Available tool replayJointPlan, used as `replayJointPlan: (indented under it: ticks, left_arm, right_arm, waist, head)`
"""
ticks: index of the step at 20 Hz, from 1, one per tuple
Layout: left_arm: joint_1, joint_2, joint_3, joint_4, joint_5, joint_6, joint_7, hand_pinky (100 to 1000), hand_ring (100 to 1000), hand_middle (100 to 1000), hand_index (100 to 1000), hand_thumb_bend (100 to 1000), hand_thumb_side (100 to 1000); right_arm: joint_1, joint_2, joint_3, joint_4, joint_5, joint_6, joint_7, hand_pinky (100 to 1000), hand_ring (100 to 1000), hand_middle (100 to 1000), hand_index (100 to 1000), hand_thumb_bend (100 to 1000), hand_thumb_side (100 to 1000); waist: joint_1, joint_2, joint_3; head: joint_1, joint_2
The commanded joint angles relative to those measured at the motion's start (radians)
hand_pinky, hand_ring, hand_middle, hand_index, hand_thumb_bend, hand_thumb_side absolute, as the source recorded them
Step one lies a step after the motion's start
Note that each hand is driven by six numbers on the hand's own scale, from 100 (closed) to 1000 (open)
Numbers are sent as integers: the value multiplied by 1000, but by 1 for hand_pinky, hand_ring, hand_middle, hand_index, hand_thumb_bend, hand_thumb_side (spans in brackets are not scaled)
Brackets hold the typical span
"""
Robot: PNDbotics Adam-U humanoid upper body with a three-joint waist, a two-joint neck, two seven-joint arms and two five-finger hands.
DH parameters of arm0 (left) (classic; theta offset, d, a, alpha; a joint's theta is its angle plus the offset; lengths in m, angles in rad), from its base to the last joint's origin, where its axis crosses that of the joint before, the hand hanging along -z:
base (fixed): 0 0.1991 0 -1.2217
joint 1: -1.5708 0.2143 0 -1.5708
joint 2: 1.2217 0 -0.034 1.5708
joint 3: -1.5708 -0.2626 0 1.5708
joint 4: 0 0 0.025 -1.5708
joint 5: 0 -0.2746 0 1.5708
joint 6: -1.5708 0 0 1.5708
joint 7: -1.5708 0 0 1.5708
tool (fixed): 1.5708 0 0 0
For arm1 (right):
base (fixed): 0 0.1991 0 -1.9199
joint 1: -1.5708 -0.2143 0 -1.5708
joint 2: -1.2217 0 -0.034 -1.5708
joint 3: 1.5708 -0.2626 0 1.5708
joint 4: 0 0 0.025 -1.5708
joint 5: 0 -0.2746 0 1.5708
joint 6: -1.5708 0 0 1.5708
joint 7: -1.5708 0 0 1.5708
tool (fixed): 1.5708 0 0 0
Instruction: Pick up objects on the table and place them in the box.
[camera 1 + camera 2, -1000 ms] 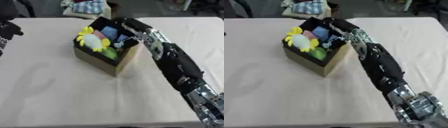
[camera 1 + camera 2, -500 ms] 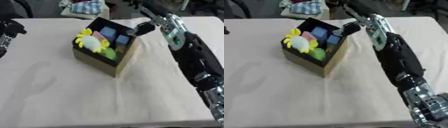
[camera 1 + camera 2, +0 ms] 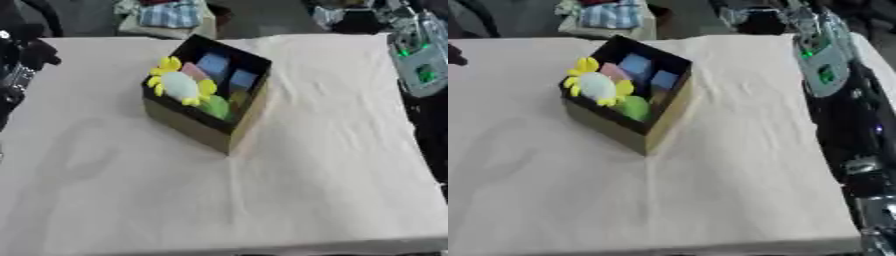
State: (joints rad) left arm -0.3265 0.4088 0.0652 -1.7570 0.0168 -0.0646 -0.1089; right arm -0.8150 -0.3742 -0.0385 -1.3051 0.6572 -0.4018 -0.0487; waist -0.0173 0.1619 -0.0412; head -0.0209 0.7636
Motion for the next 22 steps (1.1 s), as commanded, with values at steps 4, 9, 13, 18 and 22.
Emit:
replayJointPlan:
  ticks: [4, 9, 13, 18, 22]
  left_arm:
    - [-4, 16, 20, -28, 7, -1, 30, 765, 611, 571, 799, 498, 655]
    - [12, -4, 28, -38, 20, -10, 49, 767, 623, 585, 797, 496, 652]
    - [31, -24, 29, -40, 32, -14, 51, 767, 623, 585, 791, 492, 655]
    - [45, -46, 32, -38, 35, -11, 53, 764, 615, 575, 785, 485, 658]
    - [41, -57, 31, -37, 31, -9, 53, 765, 616, 575, 784, 481, 658]
  right_arm:
    - [121, -15, -39, -189, -110, 81, -107, 622, 728, 772, 847, 252, 365]
    - [258, 18, -33, -298, -195, 158, -168, 620, 734, 778, 847, 203, 374]
    - [376, 33, -37, -350, -267, 178, -152, 612, 730, 771, 842, 185, 379]
    - [451, 55, -48, -405, -357, 187, -129, 607, 721, 761, 832, 167, 377]
    - [455, 52, -52, -418, -432, 190, -98, 605, 717, 756, 829, 163, 375]
  waist:
    - [-18, 1, -24]
    - [-20, 4, -31]
    - [-16, 3, -33]
    - [-8, 2, -24]
    - [-6, 6, -25]
  head:
    - [26, -1]
    - [43, -3]
    - [51, -2]
    - [64, -1]
    - [70, -2]
